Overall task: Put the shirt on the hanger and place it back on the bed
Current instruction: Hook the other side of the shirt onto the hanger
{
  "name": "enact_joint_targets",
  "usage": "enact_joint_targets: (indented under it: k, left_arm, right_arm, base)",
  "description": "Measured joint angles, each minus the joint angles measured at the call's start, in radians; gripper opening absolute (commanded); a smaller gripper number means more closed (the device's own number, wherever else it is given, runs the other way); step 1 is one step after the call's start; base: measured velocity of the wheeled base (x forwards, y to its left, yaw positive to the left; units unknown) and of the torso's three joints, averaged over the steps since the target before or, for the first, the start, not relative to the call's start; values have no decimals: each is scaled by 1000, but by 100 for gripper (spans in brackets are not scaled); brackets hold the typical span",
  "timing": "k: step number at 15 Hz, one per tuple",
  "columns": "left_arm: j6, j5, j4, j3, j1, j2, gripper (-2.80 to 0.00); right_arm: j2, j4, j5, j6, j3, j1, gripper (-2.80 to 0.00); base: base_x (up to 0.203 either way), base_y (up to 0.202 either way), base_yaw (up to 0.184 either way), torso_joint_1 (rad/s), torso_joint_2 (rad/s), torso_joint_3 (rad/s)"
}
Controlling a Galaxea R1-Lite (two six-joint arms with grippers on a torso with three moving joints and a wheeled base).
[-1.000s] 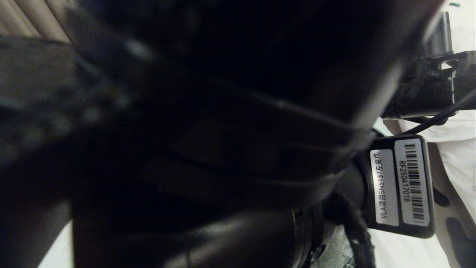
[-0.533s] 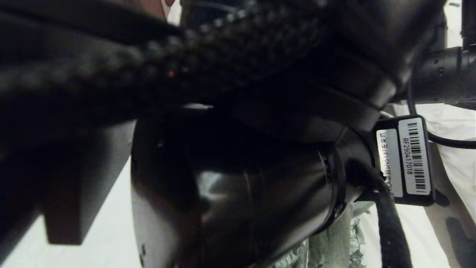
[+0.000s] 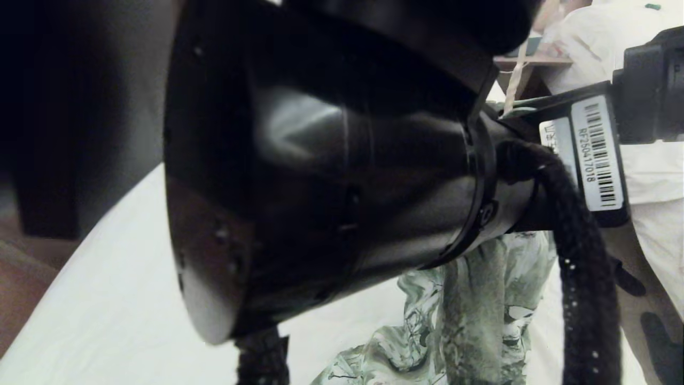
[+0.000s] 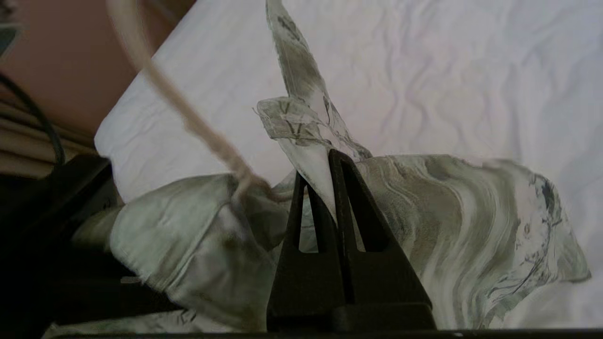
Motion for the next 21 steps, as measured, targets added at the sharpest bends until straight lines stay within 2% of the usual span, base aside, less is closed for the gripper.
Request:
enact_joint_targets:
  k: [3, 7, 11, 13, 21]
  left_arm:
    - [-1, -26, 7, -18, -5, -8, -280]
    - [-15, -119, 31, -39, -12, -65, -280]
    - [-46, -181, -24, 63, -1, -91, -280]
    - [-45, -186, -42, 109, 2, -92, -280]
    - [-45, -217, -41, 38, -1, -5, -280]
  right_arm:
    - [-27, 1, -1, -66, -6, 28, -280]
    - [-71, 56, -1, -156, -43, 72, -280]
    - [-139, 141, -1, -162, -41, 91, -280]
    - [-162, 144, -1, -167, -34, 90, -280]
    - [-157, 138, 147, -266, -10, 101, -280]
  base:
    - [0, 0, 0, 0, 0, 0]
    - [0, 0, 0, 0, 0, 0]
    - [0, 0, 0, 0, 0, 0]
    - [0, 0, 0, 0, 0, 0]
    - [0, 0, 0, 0, 0, 0]
